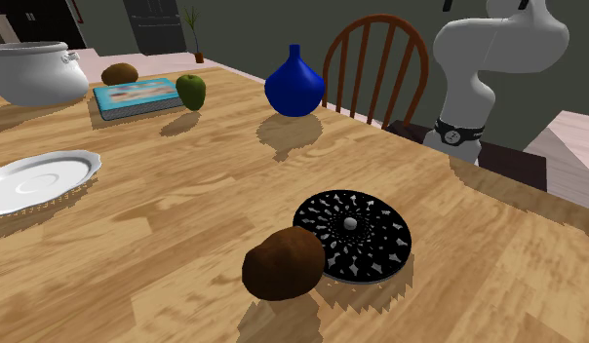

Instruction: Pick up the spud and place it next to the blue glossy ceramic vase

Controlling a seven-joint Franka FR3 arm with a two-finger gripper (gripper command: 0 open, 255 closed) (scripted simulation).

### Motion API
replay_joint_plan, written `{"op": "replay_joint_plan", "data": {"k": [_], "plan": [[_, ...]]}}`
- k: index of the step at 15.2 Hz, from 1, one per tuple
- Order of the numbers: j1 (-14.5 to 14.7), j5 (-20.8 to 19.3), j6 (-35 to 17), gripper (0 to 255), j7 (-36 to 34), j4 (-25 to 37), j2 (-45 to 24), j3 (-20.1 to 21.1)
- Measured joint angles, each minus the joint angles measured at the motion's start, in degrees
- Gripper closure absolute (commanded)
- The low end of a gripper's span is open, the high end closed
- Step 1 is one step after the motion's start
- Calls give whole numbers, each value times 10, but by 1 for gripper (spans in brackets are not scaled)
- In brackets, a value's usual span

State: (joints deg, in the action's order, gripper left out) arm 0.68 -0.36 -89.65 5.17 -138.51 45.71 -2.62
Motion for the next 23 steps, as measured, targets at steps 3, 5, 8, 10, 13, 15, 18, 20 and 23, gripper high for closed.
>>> {"op": "replay_joint_plan", "data": {"k": [3, 5, 8, 10, 13, 15, 18, 20, 23], "plan": [[-1, 0, -29, 0, -7, -4, -20, 3], [-2, 2, -67, 0, -20, -6, -46, 9], [-6, 0, -135, 0, -38, -9, -96, 16], [-9, -2, -178, 0, -50, -10, -127, 19], [-13, -5, -236, 0, -73, 2, -181, 28], [-17, -10, -274, 0, -86, 8, -215, 31], [-21, -18, -326, 0, -112, 38, -282, 39], [-26, -26, -357, 0, -125, 54, -319, 40], [-30, -40, -402, 0, -152, 90, -384, 45]]}}
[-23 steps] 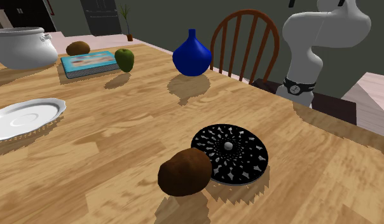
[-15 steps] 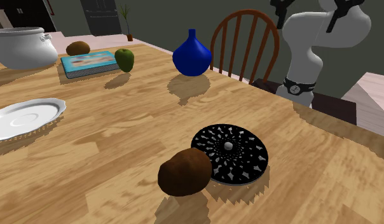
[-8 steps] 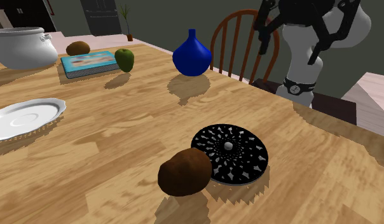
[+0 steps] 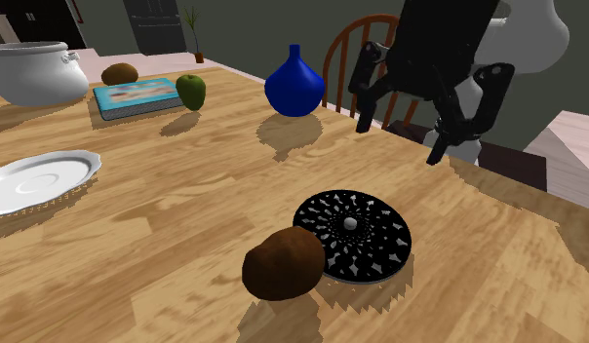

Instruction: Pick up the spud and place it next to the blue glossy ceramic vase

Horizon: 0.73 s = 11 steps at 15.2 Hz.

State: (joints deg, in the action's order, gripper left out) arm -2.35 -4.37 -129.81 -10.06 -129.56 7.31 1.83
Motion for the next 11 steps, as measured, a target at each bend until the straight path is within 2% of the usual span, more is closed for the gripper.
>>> {"op": "replay_joint_plan", "data": {"k": [6, 11], "plan": [[-6, -34, -59, 0, -51, 95, -126, -2], [-5, -59, -83, 0, -89, 190, -222, -13]]}}
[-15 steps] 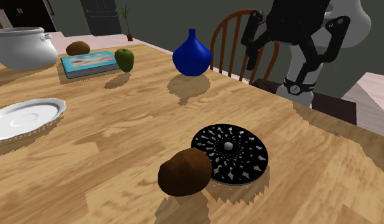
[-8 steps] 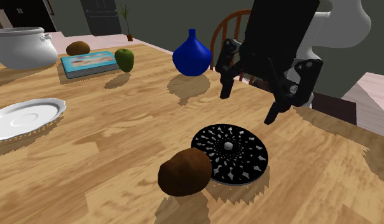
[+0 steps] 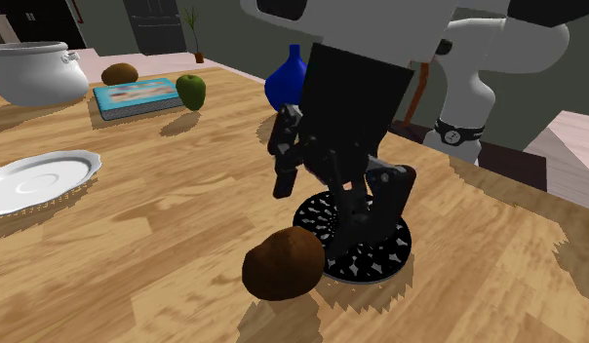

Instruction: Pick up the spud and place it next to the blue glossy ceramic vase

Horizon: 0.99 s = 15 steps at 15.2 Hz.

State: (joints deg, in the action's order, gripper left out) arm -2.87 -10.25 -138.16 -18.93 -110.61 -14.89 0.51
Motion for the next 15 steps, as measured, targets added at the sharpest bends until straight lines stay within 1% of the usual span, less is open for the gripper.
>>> {"op": "replay_joint_plan", "data": {"k": [2, 4, 9, 15], "plan": [[1, -5, -6, 0, -8, 28, -28, -3], [1, -7, -14, 0, -11, 37, -45, -5], [-1, -10, -39, 0, -12, 42, -73, -8], [-1, -11, -43, 0, -13, 42, -78, -8]]}}
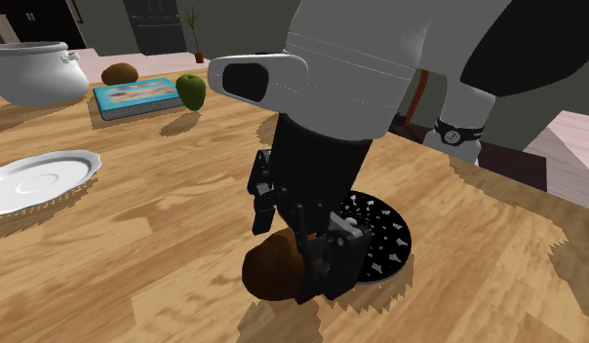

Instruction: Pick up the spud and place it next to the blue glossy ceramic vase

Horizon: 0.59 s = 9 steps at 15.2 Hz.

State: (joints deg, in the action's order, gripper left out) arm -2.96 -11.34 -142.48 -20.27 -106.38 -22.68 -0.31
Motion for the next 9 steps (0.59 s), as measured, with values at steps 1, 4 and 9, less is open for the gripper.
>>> {"op": "replay_joint_plan", "data": {"k": [1, 4, 9], "plan": [[0, 0, 0, 255, 0, 0, 0, 0], [0, 0, 0, 255, 0, 0, 0, 0], [0, 0, 0, 255, 0, 1, 0, 0]]}}
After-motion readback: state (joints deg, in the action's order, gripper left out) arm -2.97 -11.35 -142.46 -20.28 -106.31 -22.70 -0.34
